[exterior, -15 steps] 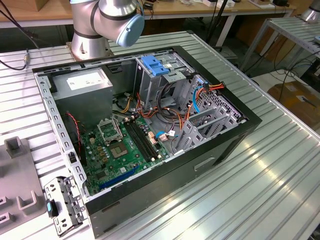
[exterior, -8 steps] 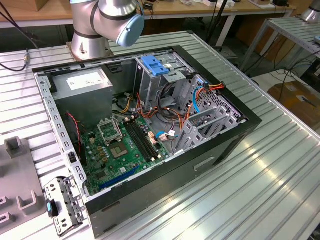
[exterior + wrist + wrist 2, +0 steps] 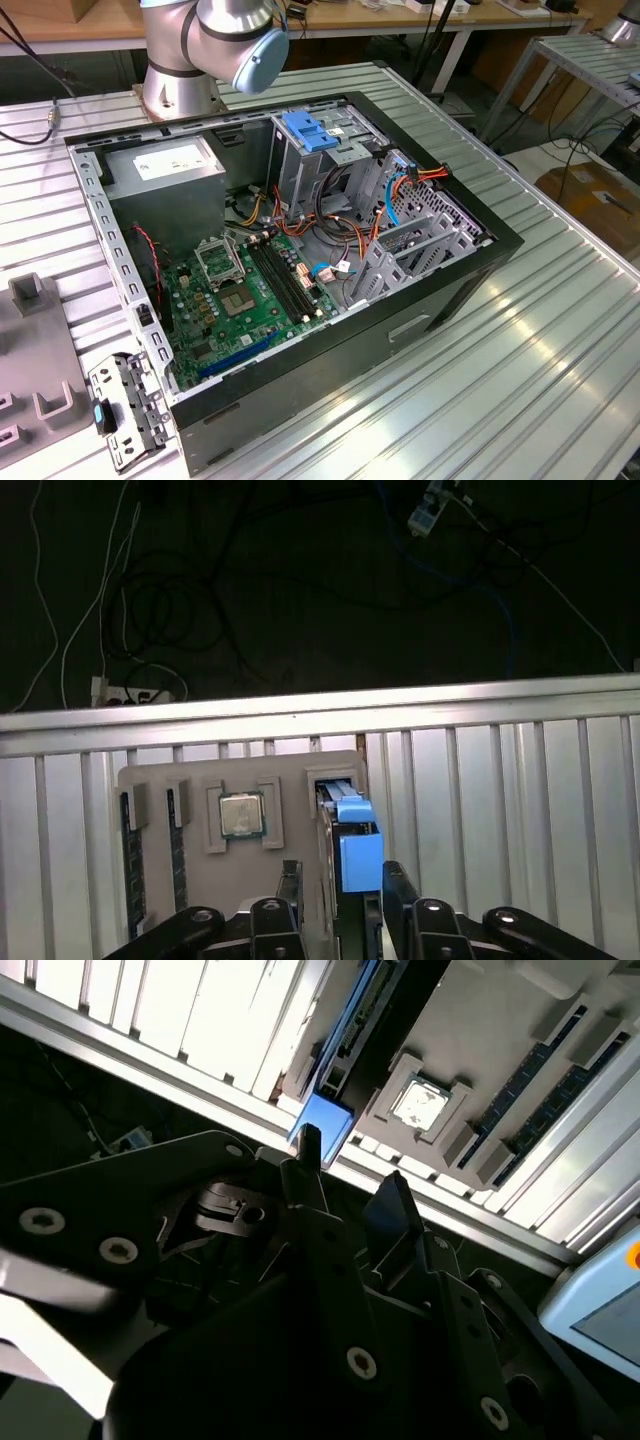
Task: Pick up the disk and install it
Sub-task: 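Pick up the disk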
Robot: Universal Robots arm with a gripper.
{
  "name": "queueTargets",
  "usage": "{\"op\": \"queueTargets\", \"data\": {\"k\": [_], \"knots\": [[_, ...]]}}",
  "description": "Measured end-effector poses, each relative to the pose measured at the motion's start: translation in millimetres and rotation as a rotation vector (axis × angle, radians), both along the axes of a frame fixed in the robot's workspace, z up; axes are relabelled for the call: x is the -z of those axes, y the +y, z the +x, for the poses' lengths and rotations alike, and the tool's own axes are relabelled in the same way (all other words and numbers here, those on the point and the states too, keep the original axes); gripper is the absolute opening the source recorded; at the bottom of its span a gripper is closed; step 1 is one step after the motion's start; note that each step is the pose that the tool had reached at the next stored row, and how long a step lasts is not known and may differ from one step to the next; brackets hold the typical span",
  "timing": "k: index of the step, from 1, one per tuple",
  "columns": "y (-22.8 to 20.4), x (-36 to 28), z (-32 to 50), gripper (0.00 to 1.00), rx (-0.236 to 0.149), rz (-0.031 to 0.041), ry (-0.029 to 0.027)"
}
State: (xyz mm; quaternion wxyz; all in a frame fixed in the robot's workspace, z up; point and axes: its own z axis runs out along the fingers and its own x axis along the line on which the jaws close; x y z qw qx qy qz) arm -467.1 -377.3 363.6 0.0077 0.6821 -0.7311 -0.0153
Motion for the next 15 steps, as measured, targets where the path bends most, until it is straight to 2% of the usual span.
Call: {"op": "queueTargets", "data": {"k": [1, 7, 8, 13, 15], "knots": [[-0.2, -0.1, -0.2, 0.45, -0.001, 0.0024, -0.0005], [-0.2, 0.4, -0.2, 0.45, -0.003, 0.0028, -0.0015], [-0.3, 1.8, -0.2, 0.45, -0.011, 0.0026, -0.0019], [0.0, 9.9, -0.2, 0.45, -0.11, 0.0025, -0.0017], [1.5, 12.4, -0.3, 0.45, -0.114, 0.002, -0.0034]]}}
